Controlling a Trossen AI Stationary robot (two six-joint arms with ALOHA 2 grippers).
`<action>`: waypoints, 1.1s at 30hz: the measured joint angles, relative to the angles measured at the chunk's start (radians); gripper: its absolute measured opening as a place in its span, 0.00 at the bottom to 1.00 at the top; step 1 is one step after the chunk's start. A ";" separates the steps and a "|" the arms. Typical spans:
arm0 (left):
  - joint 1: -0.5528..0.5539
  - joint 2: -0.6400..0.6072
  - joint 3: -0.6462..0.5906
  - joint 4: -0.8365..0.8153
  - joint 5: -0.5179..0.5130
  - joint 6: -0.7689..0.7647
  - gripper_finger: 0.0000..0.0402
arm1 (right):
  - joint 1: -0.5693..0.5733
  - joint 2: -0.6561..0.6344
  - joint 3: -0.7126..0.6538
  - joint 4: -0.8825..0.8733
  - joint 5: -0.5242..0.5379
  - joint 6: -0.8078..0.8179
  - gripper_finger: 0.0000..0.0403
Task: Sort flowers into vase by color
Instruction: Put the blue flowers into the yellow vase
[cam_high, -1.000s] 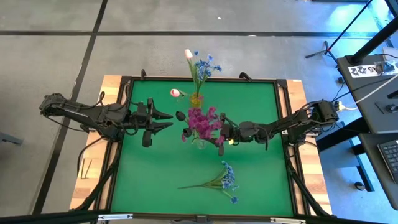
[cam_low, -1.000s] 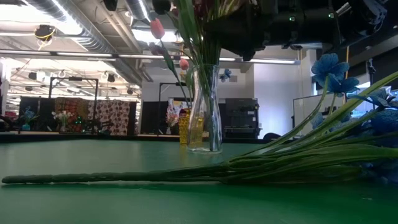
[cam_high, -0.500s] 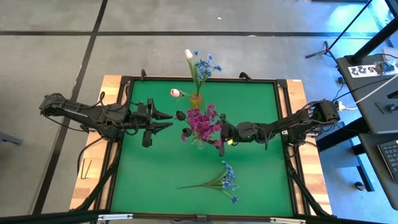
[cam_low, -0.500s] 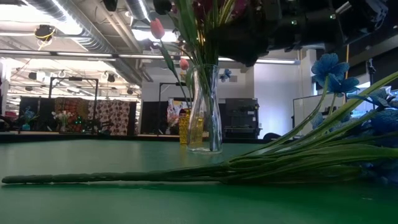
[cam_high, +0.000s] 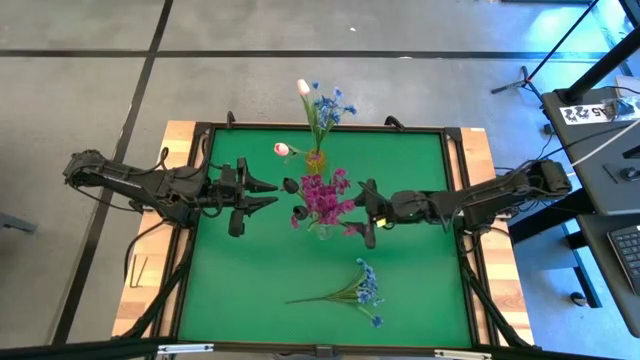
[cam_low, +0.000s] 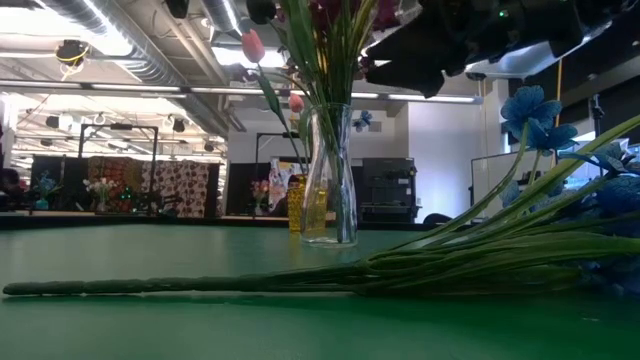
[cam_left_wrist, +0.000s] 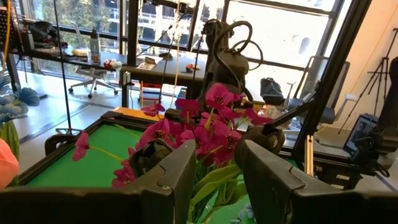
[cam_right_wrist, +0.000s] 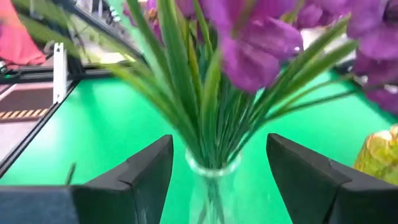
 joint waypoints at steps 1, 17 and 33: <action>0.000 0.000 0.000 0.000 0.000 0.000 0.31 | 0.000 -0.014 0.000 -0.028 -0.011 0.008 0.64; 0.000 0.000 0.042 0.049 0.002 0.003 0.31 | 0.000 -0.237 0.000 -0.333 0.012 0.098 0.64; -0.171 -0.009 0.208 -0.217 0.024 0.079 0.31 | 0.101 -0.356 0.000 -0.467 0.143 0.120 0.64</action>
